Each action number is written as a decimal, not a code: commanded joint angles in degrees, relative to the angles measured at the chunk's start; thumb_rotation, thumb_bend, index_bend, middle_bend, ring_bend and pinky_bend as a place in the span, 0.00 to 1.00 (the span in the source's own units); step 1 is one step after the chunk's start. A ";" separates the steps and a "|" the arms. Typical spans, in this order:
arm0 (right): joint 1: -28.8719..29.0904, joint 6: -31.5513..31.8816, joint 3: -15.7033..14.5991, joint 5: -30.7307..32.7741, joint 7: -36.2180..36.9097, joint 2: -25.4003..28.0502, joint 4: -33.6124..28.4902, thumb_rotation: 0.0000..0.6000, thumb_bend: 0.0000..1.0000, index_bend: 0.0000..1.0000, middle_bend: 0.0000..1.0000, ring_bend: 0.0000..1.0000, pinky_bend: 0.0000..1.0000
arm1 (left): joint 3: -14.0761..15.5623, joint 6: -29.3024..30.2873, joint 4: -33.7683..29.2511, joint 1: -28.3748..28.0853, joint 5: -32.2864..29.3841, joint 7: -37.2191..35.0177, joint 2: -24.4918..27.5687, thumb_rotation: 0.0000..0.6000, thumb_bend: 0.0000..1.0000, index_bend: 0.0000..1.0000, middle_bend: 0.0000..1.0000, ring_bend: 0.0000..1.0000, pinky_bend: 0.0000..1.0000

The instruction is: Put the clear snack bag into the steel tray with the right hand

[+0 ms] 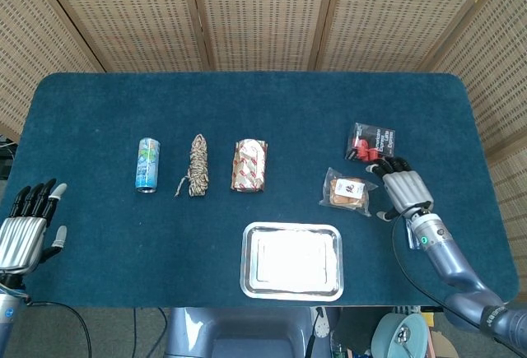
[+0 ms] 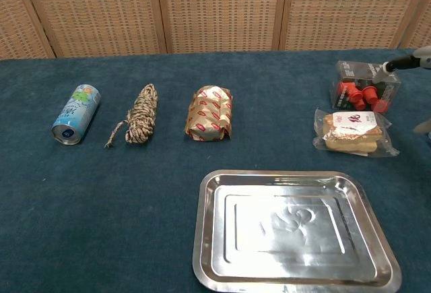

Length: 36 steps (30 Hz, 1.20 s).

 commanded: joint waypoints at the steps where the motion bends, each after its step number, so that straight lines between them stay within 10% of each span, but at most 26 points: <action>1: 0.98 -0.95 -0.23 0.50 0.39 -1.12 1.49 1.00 0.16 0.15 0.07 0.00 0.00 | -0.09 -0.42 0.32 -0.21 -0.33 -0.40 0.04 1.00 0.50 0.03 0.00 0.00 0.00; 36: 4.97 -1.72 -2.28 -1.53 4.25 -10.78 10.99 1.00 0.16 0.15 0.09 0.03 0.17 | 0.10 -1.32 3.27 -0.76 -0.92 -4.24 0.04 1.00 0.50 0.03 0.00 0.00 0.00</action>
